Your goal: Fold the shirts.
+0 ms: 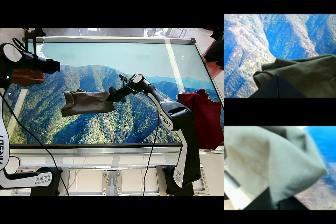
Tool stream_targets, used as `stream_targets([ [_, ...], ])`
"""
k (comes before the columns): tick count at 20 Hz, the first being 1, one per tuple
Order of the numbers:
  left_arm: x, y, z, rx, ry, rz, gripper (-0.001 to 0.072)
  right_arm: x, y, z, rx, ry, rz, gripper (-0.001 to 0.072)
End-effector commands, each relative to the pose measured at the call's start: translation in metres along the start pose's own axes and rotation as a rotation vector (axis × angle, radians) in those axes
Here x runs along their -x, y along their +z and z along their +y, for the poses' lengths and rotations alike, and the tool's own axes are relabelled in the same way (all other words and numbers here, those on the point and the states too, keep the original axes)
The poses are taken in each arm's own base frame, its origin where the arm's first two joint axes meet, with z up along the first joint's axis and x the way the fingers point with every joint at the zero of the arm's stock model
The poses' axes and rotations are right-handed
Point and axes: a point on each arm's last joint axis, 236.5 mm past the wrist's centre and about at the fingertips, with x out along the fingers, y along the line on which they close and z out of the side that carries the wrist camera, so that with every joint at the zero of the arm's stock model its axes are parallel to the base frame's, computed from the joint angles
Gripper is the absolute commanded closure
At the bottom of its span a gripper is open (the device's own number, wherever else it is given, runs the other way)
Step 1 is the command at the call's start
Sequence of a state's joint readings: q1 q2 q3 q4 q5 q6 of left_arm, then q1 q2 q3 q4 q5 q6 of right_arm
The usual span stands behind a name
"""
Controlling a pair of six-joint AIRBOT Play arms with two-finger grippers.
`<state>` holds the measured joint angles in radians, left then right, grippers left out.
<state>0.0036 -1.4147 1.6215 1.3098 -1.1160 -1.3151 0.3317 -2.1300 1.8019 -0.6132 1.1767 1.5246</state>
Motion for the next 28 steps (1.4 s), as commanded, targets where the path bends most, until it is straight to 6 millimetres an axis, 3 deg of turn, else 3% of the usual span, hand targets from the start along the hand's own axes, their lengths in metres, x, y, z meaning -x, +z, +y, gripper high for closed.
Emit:
stream_targets([
  [1, 0.0, -0.001, 0.0, 0.001, 0.0, 0.003, 0.0694, -0.006, 0.001, 0.028, -0.006, 0.083, -0.016, 0.0696],
  [2, 0.0, -0.001, 0.0, 0.0, -0.001, 0.006, 0.0694, 0.005, 0.01, 0.033, 0.03, 0.085, -0.043, 0.0697],
  [4, 0.0, -0.003, 0.0, 0.0, -0.002, 0.012, 0.0694, 0.05, 0.041, 0.045, 0.104, 0.074, -0.148, 0.0697],
  [6, 0.0, -0.003, 0.0, 0.0, -0.002, 0.012, 0.0693, 0.124, 0.075, 0.057, 0.18, 0.037, -0.296, 0.0697],
  [7, 0.0, -0.003, 0.0, 0.0, -0.002, 0.012, 0.0694, 0.171, 0.088, 0.059, 0.188, 0.009, -0.379, 0.0698],
  [9, 0.0, -0.003, 0.0, 0.0, -0.002, 0.012, 0.0694, 0.261, 0.097, 0.053, 0.184, -0.063, -0.531, 0.0698],
  [11, -0.001, -0.003, 0.0, 0.0, -0.002, 0.012, 0.0694, 0.345, 0.081, 0.033, 0.165, -0.193, -0.63, 0.0698],
  [13, -0.001, -0.003, 0.0, 0.001, -0.003, 0.013, 0.0693, 0.419, 0.045, 0.004, 0.117, -0.367, -0.679, 0.0698],
  [15, -0.003, -0.004, 0.0, 0.002, -0.004, 0.018, 0.0693, 0.483, 0.003, -0.027, 0.03, -0.526, -0.733, 0.0697],
  [17, -0.006, -0.005, 0.0, 0.004, -0.005, 0.023, 0.0694, 0.529, -0.045, -0.047, -0.063, -0.612, -0.769, 0.0697],
  [20, -0.009, -0.007, 0.001, 0.006, -0.006, 0.03, 0.0693, 0.558, -0.111, -0.073, -0.197, -0.661, -0.77, 0.0697],
  [23, -0.014, -0.009, 0.002, 0.009, -0.008, 0.041, 0.0694, 0.55, -0.178, -0.124, -0.377, -0.753, -0.702, 0.0697],
  [25, -0.014, -0.01, 0.001, 0.009, -0.01, 0.045, 0.0694, 0.527, -0.218, -0.169, -0.502, -0.787, -0.669, 0.0697],
  [28, -0.014, -0.014, 0.0, 0.011, -0.014, 0.062, 0.0694, 0.465, -0.275, -0.242, -0.689, -0.779, -0.61, 0.0696],
])
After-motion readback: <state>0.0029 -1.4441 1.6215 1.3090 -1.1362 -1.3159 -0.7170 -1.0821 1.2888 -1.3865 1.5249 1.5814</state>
